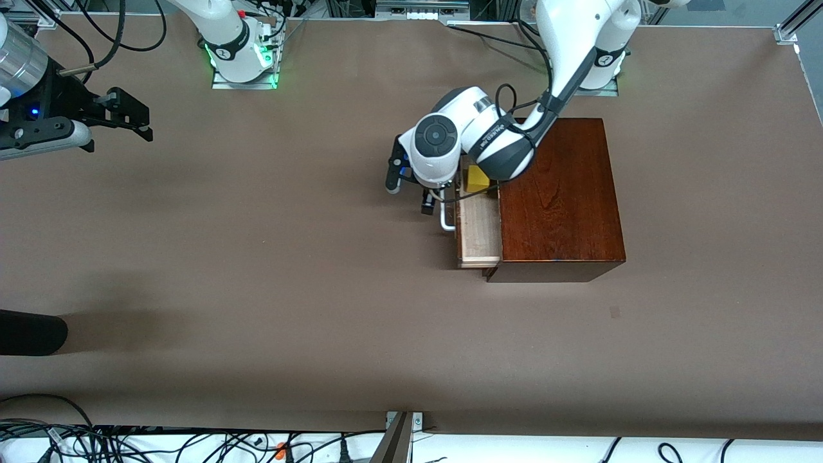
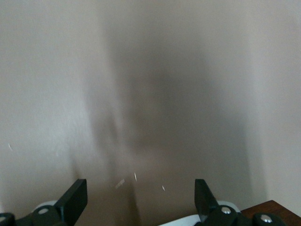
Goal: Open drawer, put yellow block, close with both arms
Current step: 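Push the drawer front into the box with the left gripper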
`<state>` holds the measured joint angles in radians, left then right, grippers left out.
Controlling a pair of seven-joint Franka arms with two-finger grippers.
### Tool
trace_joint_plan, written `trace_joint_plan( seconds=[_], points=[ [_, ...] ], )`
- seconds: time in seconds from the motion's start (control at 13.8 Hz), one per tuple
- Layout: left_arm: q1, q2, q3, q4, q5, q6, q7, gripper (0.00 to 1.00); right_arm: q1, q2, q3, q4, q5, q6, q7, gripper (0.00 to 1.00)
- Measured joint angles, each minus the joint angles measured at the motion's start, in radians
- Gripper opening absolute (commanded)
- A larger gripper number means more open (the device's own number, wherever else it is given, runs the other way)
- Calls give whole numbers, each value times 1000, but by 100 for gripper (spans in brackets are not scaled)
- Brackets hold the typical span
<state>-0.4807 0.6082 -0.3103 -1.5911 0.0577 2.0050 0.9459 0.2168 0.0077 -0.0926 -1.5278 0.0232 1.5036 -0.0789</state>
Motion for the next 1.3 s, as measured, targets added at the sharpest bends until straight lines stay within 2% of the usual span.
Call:
trace_joint_plan(
  seconds=[0.36,1.01,1.3],
  points=[
    [79,-32,6,0,10,-43,10,100,0,1,0,0,0,8,0,100],
    [119,-46,6,3,12,-79,45,100,3,8,1,1,0,10,0,100],
    [127,-117,6,12,11,-146,2,100,3,8,1,1,0,10,0,100]
  ],
)
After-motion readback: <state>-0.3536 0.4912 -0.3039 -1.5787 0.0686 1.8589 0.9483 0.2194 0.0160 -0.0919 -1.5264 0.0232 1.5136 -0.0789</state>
